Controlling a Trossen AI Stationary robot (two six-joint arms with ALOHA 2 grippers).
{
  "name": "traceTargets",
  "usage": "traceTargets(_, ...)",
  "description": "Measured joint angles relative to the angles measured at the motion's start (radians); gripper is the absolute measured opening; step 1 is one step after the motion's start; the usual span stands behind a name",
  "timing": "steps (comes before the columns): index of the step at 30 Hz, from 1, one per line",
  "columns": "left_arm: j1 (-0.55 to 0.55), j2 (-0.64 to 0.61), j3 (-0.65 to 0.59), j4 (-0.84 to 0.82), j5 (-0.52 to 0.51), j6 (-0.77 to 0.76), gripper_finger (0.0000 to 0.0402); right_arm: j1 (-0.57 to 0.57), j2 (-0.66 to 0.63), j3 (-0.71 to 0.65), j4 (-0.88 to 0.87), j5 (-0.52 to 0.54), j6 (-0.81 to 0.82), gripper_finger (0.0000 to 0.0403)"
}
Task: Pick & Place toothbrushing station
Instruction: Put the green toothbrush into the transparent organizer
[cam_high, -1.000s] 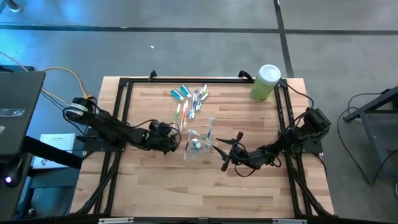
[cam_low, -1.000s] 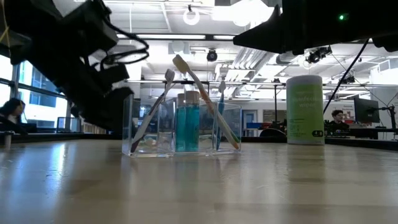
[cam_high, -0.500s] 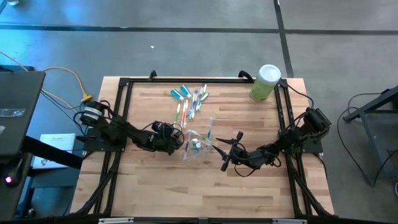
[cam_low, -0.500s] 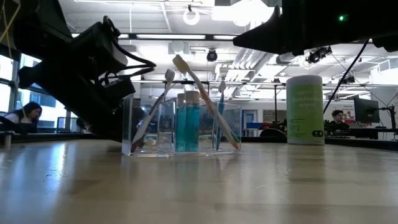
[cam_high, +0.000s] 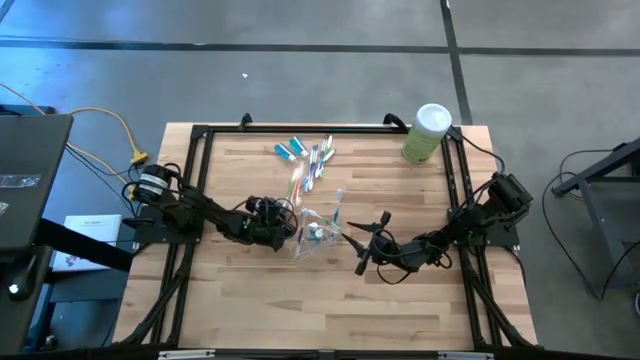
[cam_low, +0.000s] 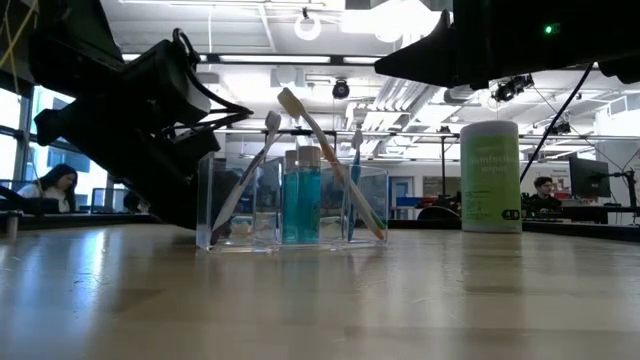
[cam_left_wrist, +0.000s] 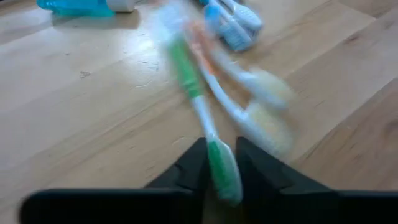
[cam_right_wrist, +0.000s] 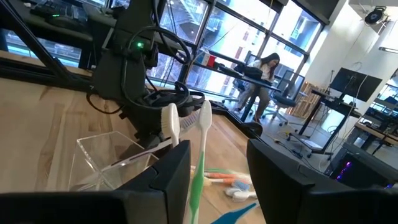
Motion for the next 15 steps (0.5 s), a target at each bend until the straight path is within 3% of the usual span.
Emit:
traceTargets(3, 0.0, 0.0, -0.002, -0.007, -0.001, 0.001, 0.0018, 0.0, 0.0, 0.0, 0.0, 0.0, 0.0, 0.015)
traceTargets(9, -0.025, -0.014, -0.004, -0.014, -0.039, 0.0, 0.0013, 0.0, 0.0, 0.0, 0.0, 0.0, -0.001, 0.015)
traceTargets(15, -0.064, -0.111, -0.011, -0.09, -0.065, -0.001, 0.0013, 0.0, 0.0, 0.0, -0.001, 0.0, -0.001, 0.015)
